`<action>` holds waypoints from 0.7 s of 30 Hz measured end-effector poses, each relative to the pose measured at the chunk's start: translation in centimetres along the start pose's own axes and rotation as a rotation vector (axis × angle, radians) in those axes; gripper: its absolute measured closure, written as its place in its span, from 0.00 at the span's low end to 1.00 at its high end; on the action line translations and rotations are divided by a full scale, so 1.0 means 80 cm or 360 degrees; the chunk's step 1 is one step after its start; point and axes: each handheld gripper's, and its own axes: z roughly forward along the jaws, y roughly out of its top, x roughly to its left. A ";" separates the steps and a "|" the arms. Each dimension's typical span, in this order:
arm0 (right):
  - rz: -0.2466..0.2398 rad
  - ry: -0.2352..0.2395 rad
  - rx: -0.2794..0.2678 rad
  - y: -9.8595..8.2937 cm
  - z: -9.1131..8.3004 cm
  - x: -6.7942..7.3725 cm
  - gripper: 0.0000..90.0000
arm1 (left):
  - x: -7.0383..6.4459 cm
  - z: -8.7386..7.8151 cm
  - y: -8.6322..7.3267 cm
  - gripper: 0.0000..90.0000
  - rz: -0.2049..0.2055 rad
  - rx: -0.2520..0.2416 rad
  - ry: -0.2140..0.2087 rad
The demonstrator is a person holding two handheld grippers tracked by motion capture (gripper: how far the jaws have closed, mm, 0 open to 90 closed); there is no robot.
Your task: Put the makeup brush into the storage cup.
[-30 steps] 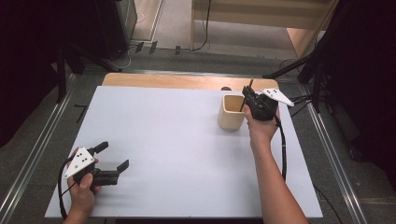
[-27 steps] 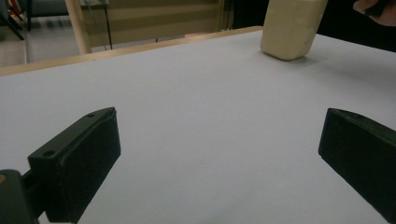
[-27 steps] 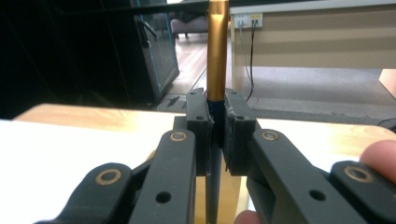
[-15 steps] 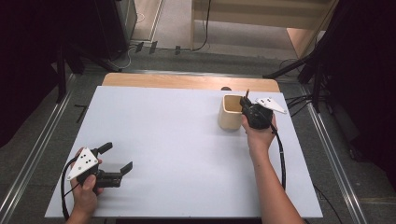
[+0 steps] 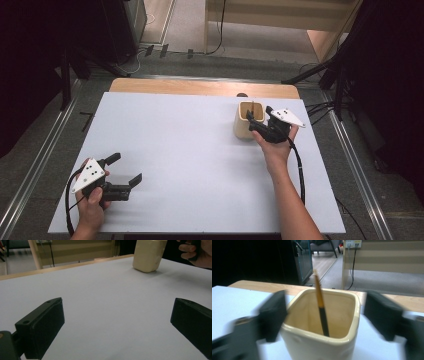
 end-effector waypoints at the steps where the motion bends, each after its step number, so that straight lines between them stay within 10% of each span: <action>1: -0.0011 0.0022 -0.0001 0.000 -0.003 0.000 0.12 | 0.000 0.000 0.000 0.00 0.0000 0.0000 0.0000; 21: -0.0085 0.0101 0.0009 -0.027 -0.066 -0.001 0.00 | 0.001 0.001 0.000 0.00 -0.0010 -0.0001 -0.0002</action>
